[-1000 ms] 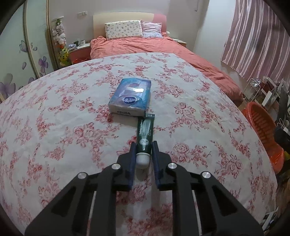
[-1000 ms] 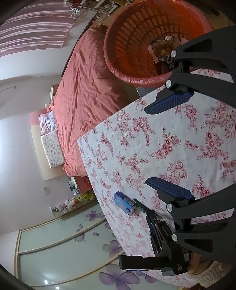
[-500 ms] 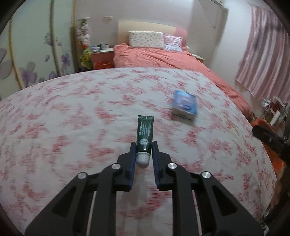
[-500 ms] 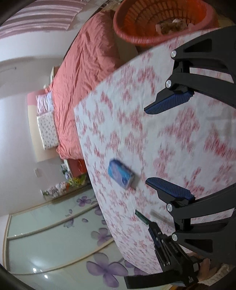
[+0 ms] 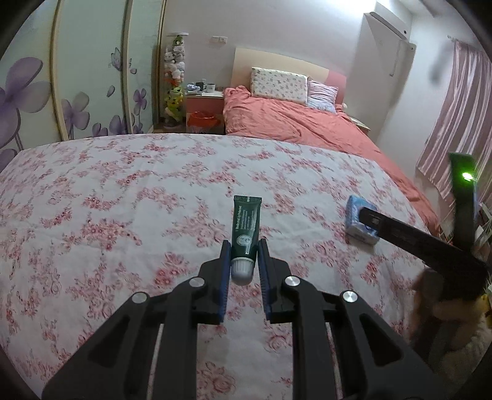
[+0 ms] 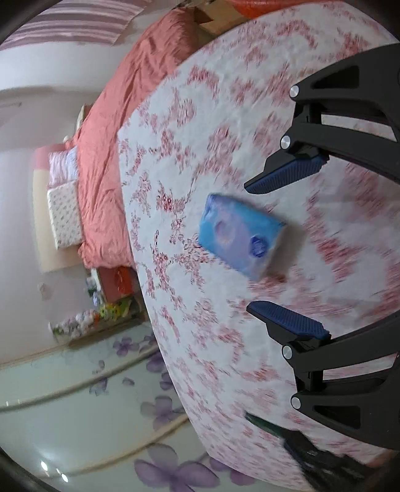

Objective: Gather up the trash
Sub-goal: 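Grasp the green tube with the left tool while the right tool grasps the blue tissue pack, then carry the tube with the left tool while the right tool carries the tissue pack, releasing both into the basket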

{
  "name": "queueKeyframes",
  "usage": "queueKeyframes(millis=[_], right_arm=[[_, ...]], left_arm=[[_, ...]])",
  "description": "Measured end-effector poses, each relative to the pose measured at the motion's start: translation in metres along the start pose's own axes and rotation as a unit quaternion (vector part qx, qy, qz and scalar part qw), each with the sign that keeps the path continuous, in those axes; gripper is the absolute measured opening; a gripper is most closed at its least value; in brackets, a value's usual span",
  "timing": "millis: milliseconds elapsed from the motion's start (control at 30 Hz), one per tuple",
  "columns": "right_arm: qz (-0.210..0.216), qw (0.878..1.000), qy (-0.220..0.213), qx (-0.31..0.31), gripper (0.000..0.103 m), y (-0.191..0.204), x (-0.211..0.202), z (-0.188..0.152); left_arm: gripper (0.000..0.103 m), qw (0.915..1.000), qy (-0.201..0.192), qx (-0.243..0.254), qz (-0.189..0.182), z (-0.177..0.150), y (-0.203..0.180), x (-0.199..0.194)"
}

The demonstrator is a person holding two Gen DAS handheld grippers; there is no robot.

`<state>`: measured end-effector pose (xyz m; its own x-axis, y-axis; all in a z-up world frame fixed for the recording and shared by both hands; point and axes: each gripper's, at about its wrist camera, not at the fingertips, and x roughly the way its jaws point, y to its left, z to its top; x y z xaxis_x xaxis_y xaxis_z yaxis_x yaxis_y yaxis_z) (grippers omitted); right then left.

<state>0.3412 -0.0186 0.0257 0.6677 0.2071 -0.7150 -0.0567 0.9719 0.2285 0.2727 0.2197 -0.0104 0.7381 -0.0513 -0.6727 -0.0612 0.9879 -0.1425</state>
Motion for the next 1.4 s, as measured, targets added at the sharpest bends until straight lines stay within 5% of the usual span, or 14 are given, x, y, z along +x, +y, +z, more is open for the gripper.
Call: queueKeyframes(millis=[200, 367, 667, 733, 800, 1400], right_arm=[[-0.067, 0.998, 0.009, -0.011, 0.073, 0.015, 0.023, 0.003], [-0.071, 0.997, 0.010, -0.022, 0.057, 0.004, 0.018, 0.000], [-0.070, 0.997, 0.035, -0.004, 0.065, -0.023, 0.015, -0.006], [-0.067, 0.997, 0.032, -0.011, 0.052, -0.025, 0.011, -0.007], [-0.060, 0.997, 0.030, -0.024, 0.051, -0.028, 0.006, -0.010], [-0.018, 0.990, -0.138, 0.005, 0.051, -0.105, -0.147, -0.028]], left_arm=[[0.018, 1.0000, 0.002, -0.005, -0.002, 0.003, 0.003, 0.005], [0.018, 1.0000, 0.002, -0.002, -0.006, 0.002, -0.002, 0.005], [0.018, 0.9999, 0.004, 0.007, -0.015, -0.004, -0.019, 0.001], [0.018, 0.9998, 0.005, 0.009, -0.015, -0.005, -0.022, 0.000], [0.018, 0.9998, 0.004, 0.011, -0.017, -0.005, -0.026, -0.002], [0.018, 0.9956, -0.033, 0.053, -0.071, 0.002, -0.105, -0.048]])
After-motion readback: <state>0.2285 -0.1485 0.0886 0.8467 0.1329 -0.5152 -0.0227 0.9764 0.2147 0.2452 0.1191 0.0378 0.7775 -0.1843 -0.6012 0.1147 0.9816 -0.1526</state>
